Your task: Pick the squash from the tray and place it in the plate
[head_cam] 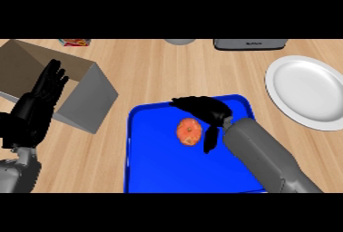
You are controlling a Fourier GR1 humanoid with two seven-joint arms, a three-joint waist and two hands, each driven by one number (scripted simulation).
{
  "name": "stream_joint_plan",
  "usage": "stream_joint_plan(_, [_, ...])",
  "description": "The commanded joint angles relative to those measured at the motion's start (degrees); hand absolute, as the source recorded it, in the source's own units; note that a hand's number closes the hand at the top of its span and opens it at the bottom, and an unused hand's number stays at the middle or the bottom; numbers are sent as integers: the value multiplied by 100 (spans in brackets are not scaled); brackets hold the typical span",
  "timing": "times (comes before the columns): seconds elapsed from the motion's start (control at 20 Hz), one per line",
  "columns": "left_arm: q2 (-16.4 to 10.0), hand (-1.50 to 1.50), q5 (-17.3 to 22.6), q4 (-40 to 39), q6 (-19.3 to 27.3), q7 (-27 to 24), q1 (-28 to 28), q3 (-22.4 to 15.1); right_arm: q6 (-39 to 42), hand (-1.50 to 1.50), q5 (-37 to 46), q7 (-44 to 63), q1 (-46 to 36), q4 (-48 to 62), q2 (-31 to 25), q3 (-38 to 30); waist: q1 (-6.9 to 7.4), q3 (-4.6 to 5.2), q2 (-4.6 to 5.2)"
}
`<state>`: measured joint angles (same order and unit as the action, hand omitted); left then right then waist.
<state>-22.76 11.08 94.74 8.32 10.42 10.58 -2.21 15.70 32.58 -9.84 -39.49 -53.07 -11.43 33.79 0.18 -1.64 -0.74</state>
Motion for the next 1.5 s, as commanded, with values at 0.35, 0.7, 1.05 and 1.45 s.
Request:
stream_joint_plan(0.35, [230,0,-40,-652,-85,182,-412,-118,319,150,398,-528,-118,370,90,453,53,165,132])
stream_joint_plan(0.7, [371,0,-115,-792,-114,156,-320,-174,33,150,430,-647,-123,482,416,339,-10,166,135])
stream_joint_plan(1.05, [241,0,-83,-671,-136,265,-330,41,-982,150,315,686,-193,793,397,-737,-133,167,140])
stream_joint_plan(1.45, [297,0,-190,-507,-41,337,-484,42,-3079,150,877,2768,-796,746,88,-1640,-229,173,84])
